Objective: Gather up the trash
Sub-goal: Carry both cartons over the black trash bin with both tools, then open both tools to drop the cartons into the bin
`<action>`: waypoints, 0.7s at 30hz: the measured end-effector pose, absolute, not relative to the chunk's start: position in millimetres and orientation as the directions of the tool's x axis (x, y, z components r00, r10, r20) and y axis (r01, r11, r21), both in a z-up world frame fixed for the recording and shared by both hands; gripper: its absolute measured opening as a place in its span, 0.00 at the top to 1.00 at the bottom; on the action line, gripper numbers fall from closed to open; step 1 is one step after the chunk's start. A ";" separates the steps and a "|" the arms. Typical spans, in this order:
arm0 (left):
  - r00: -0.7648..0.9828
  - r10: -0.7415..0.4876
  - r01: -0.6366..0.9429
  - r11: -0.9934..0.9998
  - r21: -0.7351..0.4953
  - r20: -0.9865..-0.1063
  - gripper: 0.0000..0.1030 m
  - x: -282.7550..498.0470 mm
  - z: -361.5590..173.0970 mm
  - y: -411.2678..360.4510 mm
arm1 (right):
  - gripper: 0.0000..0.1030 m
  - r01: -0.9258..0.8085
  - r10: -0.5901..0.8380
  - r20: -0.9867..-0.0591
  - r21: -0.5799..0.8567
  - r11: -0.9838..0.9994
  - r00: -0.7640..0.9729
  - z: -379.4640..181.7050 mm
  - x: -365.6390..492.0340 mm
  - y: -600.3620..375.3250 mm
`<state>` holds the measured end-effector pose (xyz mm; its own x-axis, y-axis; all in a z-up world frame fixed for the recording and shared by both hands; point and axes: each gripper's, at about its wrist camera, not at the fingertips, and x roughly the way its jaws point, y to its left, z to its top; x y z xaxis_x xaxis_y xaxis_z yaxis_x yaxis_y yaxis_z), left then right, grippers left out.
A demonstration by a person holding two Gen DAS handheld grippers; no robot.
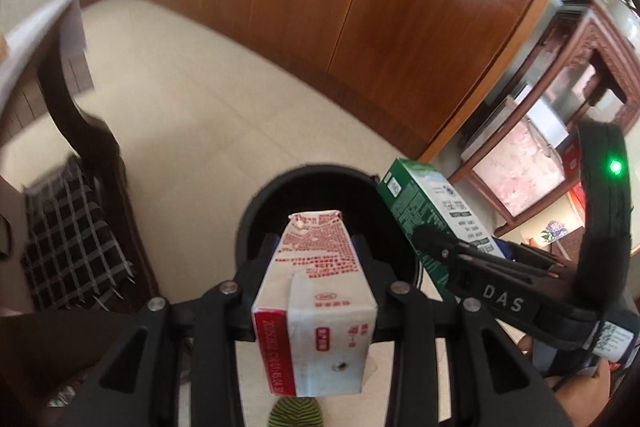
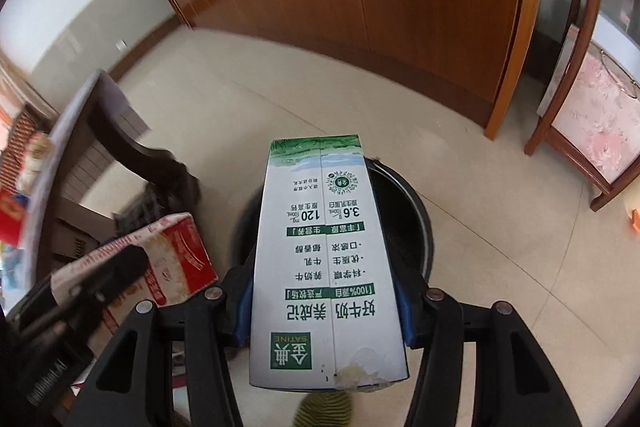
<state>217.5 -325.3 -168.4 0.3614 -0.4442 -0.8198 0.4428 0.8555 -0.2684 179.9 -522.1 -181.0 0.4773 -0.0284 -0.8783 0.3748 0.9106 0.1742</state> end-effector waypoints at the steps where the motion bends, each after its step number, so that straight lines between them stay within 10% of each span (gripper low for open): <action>1: 0.345 -0.441 0.432 0.858 -0.277 -0.828 0.64 220.3 -177.4 -328.3 | 0.45 0.378 -0.022 -0.888 0.172 0.910 0.459 -189.1 184.6 -525.5; 5: 0.296 -0.428 0.408 0.865 -0.292 -0.854 0.62 235.9 -202.3 -341.4 | 0.45 0.400 -0.003 -0.913 0.176 0.899 0.409 -212.8 198.1 -536.5; 10: 0.258 -0.441 0.349 0.872 -0.342 -0.860 0.34 249.5 -214.8 -338.2 | 0.45 0.414 0.003 -0.933 0.163 0.896 0.361 -233.0 209.5 -543.2; 21: 0.423 -0.377 0.410 0.891 -0.197 -0.824 0.34 217.5 -154.7 -328.1 | 0.28 0.466 -0.070 -0.912 0.139 0.874 0.403 -205.3 194.7 -539.9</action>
<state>217.5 -328.1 -154.7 0.4231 -0.3772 -0.8238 0.4099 0.8906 -0.1973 194.7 -539.9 -205.3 0.4034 -0.0702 -0.9123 0.4663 0.8736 0.1390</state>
